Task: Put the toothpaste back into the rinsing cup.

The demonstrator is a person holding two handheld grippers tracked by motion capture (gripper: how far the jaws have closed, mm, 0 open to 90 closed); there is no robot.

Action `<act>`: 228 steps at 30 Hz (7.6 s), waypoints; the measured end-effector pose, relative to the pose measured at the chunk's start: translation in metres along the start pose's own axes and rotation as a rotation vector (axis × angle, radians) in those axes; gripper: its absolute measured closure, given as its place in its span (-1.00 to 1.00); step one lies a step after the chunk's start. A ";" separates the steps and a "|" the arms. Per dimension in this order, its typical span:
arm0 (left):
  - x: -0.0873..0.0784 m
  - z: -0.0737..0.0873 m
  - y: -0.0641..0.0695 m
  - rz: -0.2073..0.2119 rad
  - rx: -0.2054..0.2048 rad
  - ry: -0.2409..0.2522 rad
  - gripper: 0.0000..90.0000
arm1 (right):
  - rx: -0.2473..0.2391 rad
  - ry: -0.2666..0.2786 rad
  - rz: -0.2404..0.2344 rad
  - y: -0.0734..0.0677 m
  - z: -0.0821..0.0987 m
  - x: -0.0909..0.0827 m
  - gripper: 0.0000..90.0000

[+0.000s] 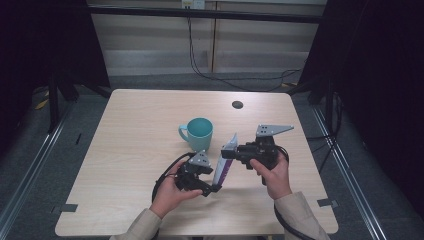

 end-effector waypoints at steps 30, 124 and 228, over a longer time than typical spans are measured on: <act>-0.041 0.062 -0.039 -0.184 0.027 -0.065 -0.67 | -0.052 -0.010 0.075 0.021 -0.036 -0.004 0.68; -0.039 0.068 -0.038 -0.159 0.037 -0.028 -1.00 | -0.122 0.062 0.169 0.058 -0.123 0.065 0.67; -0.038 0.068 -0.037 -0.161 0.034 -0.019 -1.00 | -0.088 -0.042 0.317 0.098 -0.031 0.080 0.21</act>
Point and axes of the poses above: each handheld gripper's, and its own axes: x roughly forward along the jaws, z roughly out of its underside, y roughly to its right, the point moved 7 cm from there along x, roughly forward along the jaws, and after that the axes turned 11 degrees about y, right-handed, at the moved point
